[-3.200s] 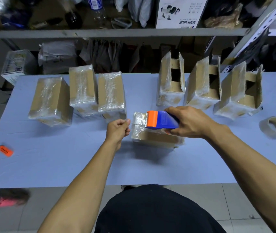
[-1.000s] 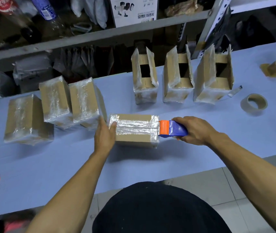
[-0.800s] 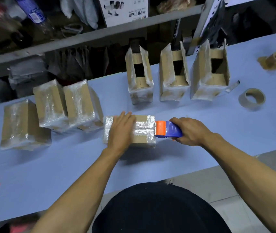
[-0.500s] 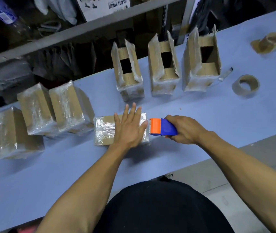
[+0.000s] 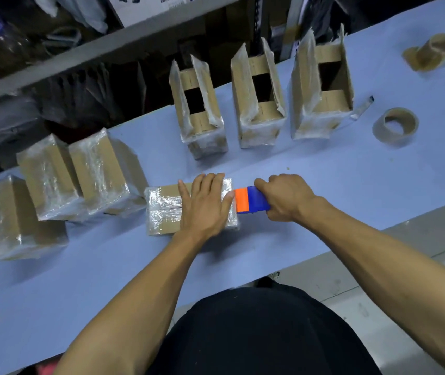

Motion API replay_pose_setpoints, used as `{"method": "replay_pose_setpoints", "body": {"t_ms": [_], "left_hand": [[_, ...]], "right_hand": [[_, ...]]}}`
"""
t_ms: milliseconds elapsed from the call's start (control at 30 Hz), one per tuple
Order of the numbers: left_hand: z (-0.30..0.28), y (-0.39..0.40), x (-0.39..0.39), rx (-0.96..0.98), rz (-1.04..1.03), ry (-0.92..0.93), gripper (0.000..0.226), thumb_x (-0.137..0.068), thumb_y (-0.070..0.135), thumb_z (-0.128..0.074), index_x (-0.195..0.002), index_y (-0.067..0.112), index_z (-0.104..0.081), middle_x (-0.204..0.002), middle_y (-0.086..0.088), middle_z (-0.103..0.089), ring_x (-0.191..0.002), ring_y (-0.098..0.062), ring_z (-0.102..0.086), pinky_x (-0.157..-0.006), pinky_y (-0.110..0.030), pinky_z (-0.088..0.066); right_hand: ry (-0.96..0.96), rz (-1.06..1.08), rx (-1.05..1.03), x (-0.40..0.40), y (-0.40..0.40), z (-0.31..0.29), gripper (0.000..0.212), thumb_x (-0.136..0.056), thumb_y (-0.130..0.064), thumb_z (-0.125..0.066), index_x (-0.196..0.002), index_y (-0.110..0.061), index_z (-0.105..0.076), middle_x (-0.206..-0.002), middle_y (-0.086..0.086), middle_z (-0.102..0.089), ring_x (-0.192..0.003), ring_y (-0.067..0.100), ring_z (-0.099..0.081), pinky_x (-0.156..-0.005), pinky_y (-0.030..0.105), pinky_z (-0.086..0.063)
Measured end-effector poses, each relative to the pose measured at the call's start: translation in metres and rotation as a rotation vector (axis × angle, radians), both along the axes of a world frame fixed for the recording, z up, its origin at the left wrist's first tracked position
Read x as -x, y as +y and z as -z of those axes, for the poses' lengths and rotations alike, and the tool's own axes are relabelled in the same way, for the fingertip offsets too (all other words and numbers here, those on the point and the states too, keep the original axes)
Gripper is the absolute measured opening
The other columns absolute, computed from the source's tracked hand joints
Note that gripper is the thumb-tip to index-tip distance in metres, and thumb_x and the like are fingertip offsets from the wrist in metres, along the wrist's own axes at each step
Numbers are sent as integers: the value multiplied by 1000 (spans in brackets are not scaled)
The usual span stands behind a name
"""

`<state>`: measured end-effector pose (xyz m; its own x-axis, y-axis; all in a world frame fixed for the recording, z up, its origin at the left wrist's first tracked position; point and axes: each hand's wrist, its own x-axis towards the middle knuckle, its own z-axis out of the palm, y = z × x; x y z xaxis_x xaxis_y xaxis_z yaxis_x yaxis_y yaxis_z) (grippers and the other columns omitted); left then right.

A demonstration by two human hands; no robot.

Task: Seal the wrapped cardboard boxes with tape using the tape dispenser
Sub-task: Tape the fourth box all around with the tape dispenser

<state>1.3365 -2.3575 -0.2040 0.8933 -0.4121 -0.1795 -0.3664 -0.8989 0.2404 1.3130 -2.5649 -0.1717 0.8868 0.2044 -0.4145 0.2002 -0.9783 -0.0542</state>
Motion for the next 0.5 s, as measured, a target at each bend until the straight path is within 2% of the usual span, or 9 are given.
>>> {"method": "replay_pose_setpoints", "body": {"t_ms": [67,133,233,300,367,433,500], "left_hand": [[1,-1,0,-10,7,-26,50,-103,46,-30,-146,20,-39,-140,1,-47,-134,-24,-36,-117,-66,-6],[1,-3,1,-26,-1,-35,50,-104,47,-29,-146,21,-39,-137,2,-49,-131,-24,-37,-117,-65,-7],[1,-5,6,-29,-44,-30,50,-104,49,-30,-147,23,-39,-137,3,-49,-131,-23,-38,-117,-61,-7],[0,-5,4,-42,-64,-44,52,-103,52,-30,-145,25,-41,-135,2,-52,-129,-24,-42,-114,-57,-16],[-4,1,-4,-58,-74,-28,55,-99,60,-33,-142,28,-45,-132,0,-58,-121,-28,-48,-101,-50,-30],[-7,12,-15,36,-162,111,59,-93,66,-42,-142,34,-44,-131,-2,-59,-120,-29,-51,-96,-44,-38],[-9,26,-18,242,-308,360,56,-92,64,-51,-141,39,-45,-132,-1,-57,-122,-24,-54,-98,-38,-42]], "right_hand": [[-29,-6,119,-4,10,-10,39,-78,-29,-66,-111,-17,-49,-89,5,-57,-71,26,-45,-62,31,-30],[-51,11,198,-5,29,-15,36,-77,-28,-68,-108,-18,-52,-94,2,-63,-74,24,-52,-63,30,-31],[9,63,197,0,57,-7,26,-79,-19,-67,-103,-19,-56,-98,-1,-66,-89,20,-65,-66,27,-35],[9,126,167,3,52,-1,29,-79,-16,-67,-105,-18,-55,-101,2,-65,-92,23,-65,-67,27,-35],[-37,194,126,7,34,1,38,-77,-18,-66,-112,-15,-52,-100,7,-63,-88,28,-63,-64,28,-33],[-131,304,53,10,14,3,41,-77,-20,-63,-114,-13,-49,-93,9,-60,-77,31,-55,-59,29,-30],[-209,420,-68,10,1,2,39,-76,-23,-65,-111,-14,-50,-86,9,-57,-69,29,-46,-56,28,-28]]}}
